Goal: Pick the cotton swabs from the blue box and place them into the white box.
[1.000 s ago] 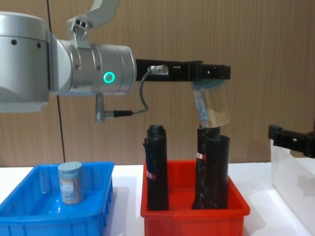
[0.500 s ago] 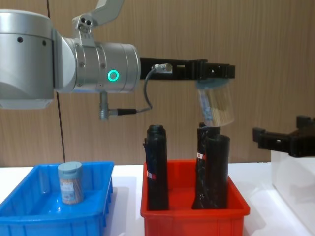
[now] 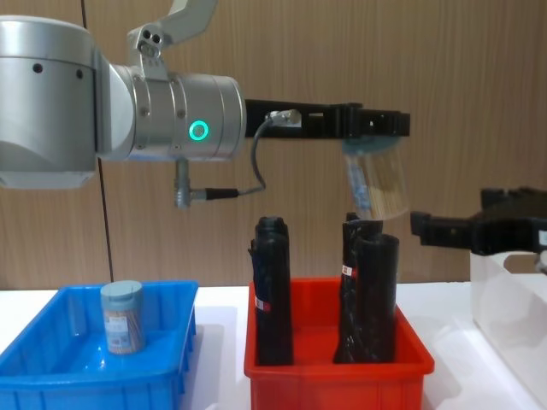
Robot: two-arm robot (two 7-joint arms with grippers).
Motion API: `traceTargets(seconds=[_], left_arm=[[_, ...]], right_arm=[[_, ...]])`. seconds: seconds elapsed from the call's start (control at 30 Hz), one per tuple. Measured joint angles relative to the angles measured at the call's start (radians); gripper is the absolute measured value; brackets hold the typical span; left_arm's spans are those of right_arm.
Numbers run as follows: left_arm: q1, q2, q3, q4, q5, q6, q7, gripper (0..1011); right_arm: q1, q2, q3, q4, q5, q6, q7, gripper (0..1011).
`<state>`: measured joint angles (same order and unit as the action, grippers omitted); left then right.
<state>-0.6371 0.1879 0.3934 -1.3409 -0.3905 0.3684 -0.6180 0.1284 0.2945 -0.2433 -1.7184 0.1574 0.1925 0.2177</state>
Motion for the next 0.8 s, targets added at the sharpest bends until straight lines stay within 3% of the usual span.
traceTargets(seconds=[0.8], left_arm=[[-0.002,-0.001,0.000,0.002,0.000,0.000,-0.002,670]], right_arm=[[0.099,-0.045,-0.015,0.060,-0.005,0.049,0.108,1002]])
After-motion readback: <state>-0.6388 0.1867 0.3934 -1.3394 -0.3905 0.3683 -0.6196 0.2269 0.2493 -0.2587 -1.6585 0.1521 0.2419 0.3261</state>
